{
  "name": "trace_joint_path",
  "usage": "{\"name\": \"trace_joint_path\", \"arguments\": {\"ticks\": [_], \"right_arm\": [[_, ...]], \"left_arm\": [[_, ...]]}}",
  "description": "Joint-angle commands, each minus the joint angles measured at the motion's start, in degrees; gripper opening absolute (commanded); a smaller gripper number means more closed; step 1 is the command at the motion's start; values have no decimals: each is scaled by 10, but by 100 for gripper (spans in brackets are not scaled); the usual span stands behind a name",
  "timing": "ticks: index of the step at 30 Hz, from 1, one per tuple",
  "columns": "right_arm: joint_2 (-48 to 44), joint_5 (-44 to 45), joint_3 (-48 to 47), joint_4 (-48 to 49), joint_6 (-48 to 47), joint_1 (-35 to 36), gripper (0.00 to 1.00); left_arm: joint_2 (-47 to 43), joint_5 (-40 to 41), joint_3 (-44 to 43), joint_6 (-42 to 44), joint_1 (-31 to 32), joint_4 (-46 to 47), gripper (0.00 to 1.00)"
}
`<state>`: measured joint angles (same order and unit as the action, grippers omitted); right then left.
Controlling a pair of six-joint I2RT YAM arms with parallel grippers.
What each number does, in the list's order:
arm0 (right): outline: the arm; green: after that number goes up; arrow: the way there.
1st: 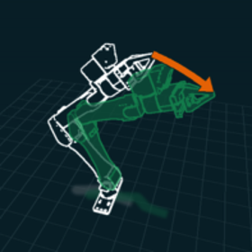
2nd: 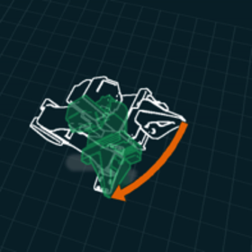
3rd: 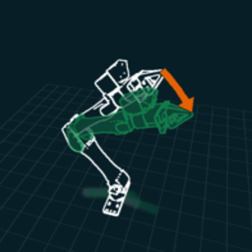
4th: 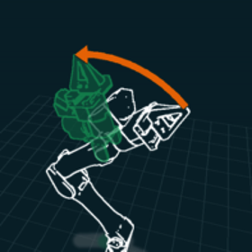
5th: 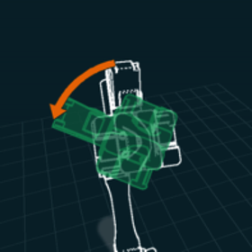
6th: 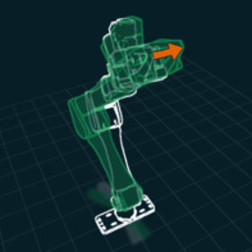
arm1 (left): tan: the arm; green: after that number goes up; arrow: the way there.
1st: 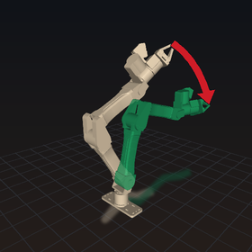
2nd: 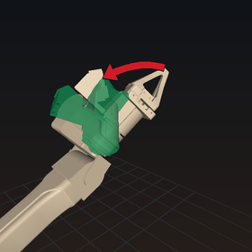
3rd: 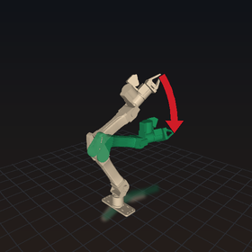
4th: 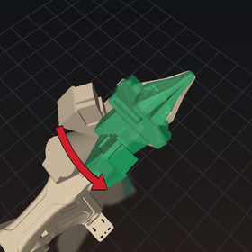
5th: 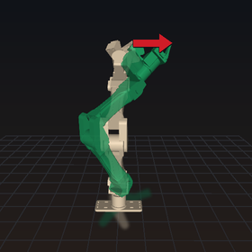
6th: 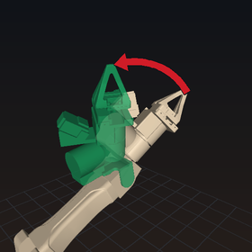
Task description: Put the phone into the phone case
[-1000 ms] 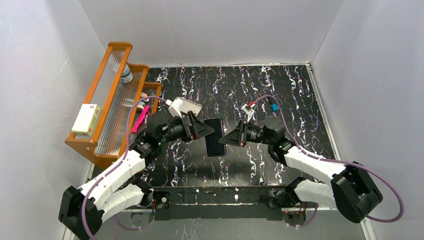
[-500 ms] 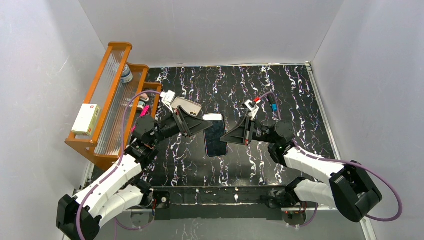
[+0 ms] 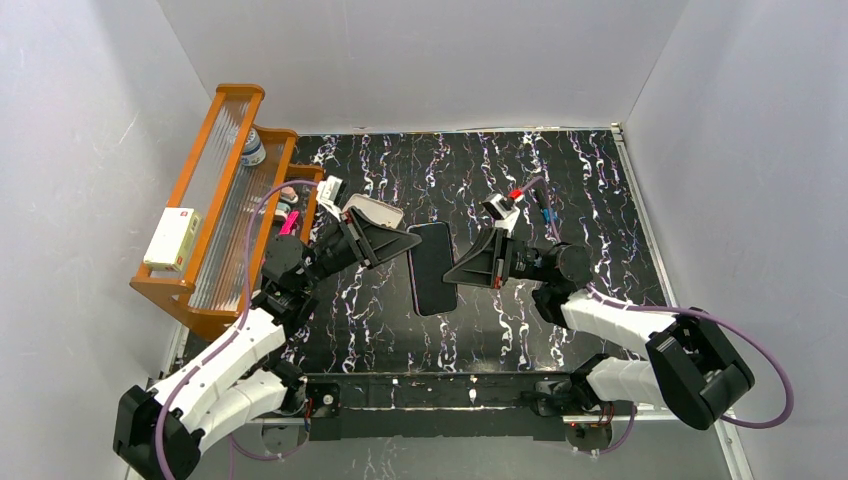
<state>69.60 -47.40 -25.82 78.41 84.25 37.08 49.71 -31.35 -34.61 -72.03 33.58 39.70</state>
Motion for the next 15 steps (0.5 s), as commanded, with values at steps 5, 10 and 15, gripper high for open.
{"name": "trace_joint_path", "arguments": {"ticks": [5, 10, 15], "right_arm": [[-39, 5, -29, -115, -68, -3, 20], [-57, 21, -37, -185, -101, -3, 30], [-56, 41, -41, -234, -121, -3, 36]], "left_arm": [[12, 22, 5, -17, -1, 19, 3], [-2, 47, -9, 47, -1, -92, 0], [-13, 78, -41, 98, -1, -194, 0]]}}
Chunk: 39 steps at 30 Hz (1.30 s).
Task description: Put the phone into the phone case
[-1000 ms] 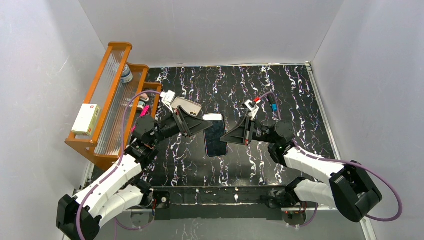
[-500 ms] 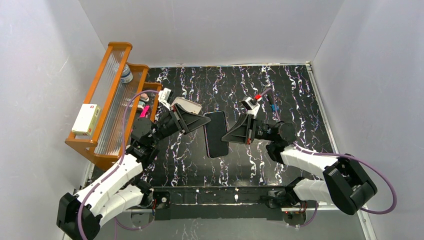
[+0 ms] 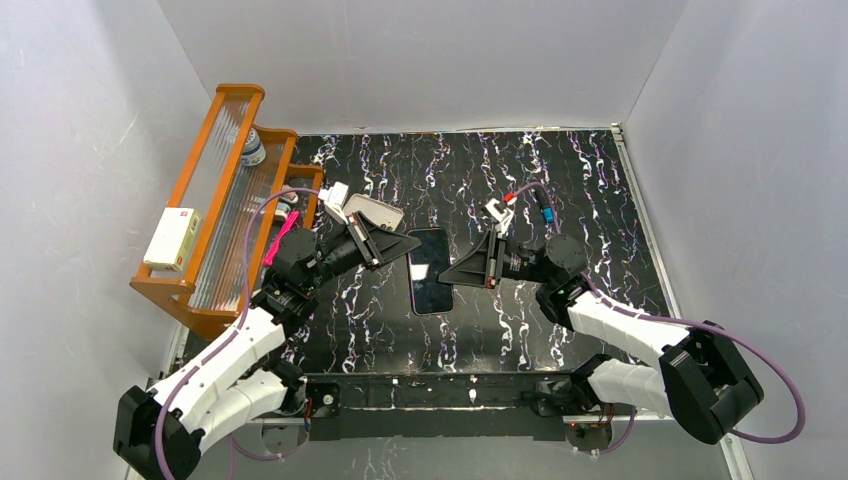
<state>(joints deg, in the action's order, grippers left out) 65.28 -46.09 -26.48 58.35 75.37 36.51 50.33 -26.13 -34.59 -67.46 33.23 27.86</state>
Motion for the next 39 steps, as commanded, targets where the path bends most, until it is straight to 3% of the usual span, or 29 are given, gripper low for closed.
{"name": "trace_joint_path", "arguments": {"ticks": [1, 4, 8, 10, 15, 22, 26, 30, 36, 39], "right_arm": [[-10, 31, -34, -38, -33, 2, 36], [2, 40, -38, -48, -32, 2, 22], [9, 64, -36, -42, -13, 3, 9], [5, 92, -27, -23, 6, 2, 9], [-12, 152, -9, 14, 28, 2, 9], [2, 163, -11, 56, 51, 1, 10], [26, 168, 3, 112, 83, 0, 10], [44, 173, 14, 149, 104, 0, 10], [39, 175, 17, 124, 89, -2, 12], [26, 168, -1, 47, 55, -2, 19]], "left_arm": [[-17, 26, -47, 56, 3, -85, 0], [-9, 27, -60, 62, 3, -118, 1], [-15, 16, -54, 68, 3, -127, 46], [-32, 15, -41, 61, 3, -124, 56], [-62, 10, -16, 52, 3, -125, 66], [-67, 15, 21, 25, 3, -85, 69], [-63, 13, 26, 27, 3, -84, 68], [-57, 9, 31, 22, 3, -85, 59], [-49, 5, 30, 27, 3, -99, 13], [-52, 6, 35, 21, 3, -94, 2]]}}
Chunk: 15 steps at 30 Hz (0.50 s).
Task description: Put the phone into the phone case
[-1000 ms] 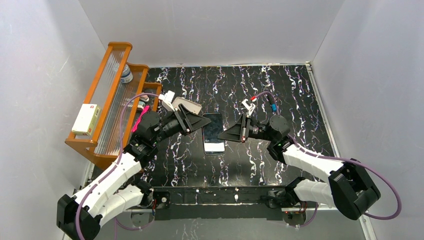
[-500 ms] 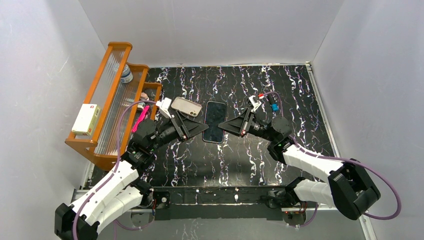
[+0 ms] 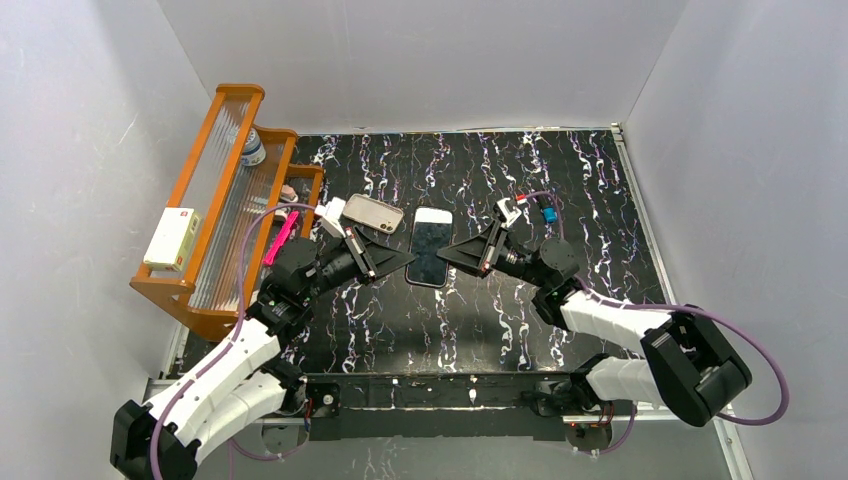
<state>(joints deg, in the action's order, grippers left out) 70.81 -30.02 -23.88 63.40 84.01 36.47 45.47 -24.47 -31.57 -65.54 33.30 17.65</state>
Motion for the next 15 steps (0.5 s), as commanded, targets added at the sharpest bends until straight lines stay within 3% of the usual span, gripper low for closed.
{"name": "trace_joint_path", "arguments": {"ticks": [1, 9, 12, 15], "right_arm": [[-33, 6, -29, -25, -41, -2, 19], [-28, -8, -39, -51, -46, -2, 39], [-14, -21, -37, -28, -29, -2, 38], [-12, -14, -24, 1, -21, -2, 26]], "left_arm": [[-7, -10, 5, 2, 2, 8, 0], [-5, -7, -20, 22, 2, -46, 0], [-2, -16, -18, 8, 2, -32, 0], [-2, -19, -19, 1, 2, -32, 0]]}}
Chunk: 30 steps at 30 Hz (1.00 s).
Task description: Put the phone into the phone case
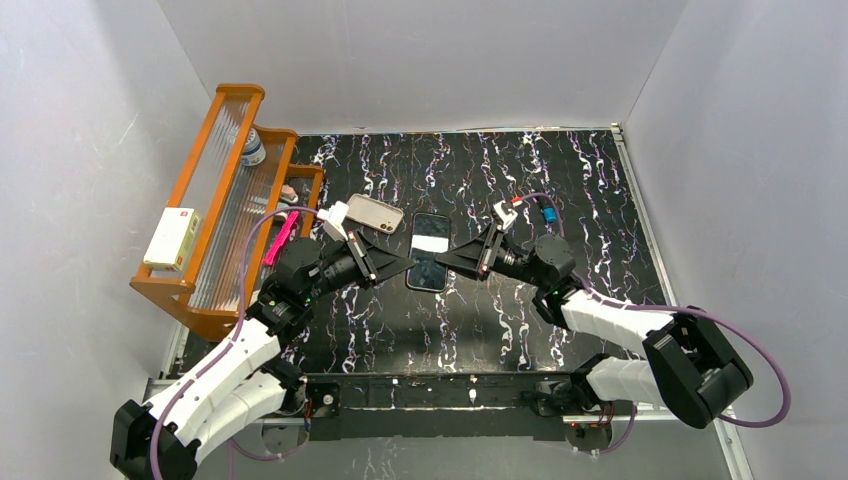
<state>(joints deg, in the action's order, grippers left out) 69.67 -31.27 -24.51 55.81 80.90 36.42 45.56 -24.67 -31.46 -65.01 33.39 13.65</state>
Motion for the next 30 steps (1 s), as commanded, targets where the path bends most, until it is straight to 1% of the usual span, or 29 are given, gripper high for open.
{"name": "trace_joint_path", "arguments": {"ticks": [1, 4, 6, 8, 10, 14, 18, 23, 24, 27, 28, 29, 30], "right_arm": [[-2, 4, -16, 79, 11, -2, 23], [-11, 36, -5, 77, 18, -3, 20], [-12, 58, -1, 76, 34, -8, 20], [-5, 63, -5, 94, 50, -12, 20], [6, 56, -19, 98, 56, -13, 20], [19, 47, -29, 110, 64, -13, 20], [20, 47, -23, 116, 74, -13, 20], [12, 58, -14, 106, 71, -13, 21], [12, 57, -14, 104, 70, -13, 21], [14, 56, -10, 103, 72, -13, 21], [14, 56, -8, 103, 72, -13, 22], [14, 57, -6, 103, 72, -13, 24], [14, 57, -5, 102, 70, -13, 26]], "left_arm": [[-3, -17, -22, -4, 1, 4, 0], [-5, -26, -22, -8, 1, 11, 14], [-4, -34, -17, -19, 1, 24, 27], [-2, -34, -15, -21, 1, 22, 47], [-4, -32, -11, -22, 1, 21, 56], [-9, -27, 1, -27, 1, 27, 61], [-4, -26, 4, -28, 1, 30, 61], [5, -31, 9, -36, 1, 44, 54], [7, -34, 9, -37, 1, 47, 50], [7, -33, 9, -37, 1, 46, 29], [7, -31, 9, -36, 1, 42, 22], [7, -28, 7, -33, 1, 35, 13], [7, -24, 4, -27, 1, 23, 7]]}}
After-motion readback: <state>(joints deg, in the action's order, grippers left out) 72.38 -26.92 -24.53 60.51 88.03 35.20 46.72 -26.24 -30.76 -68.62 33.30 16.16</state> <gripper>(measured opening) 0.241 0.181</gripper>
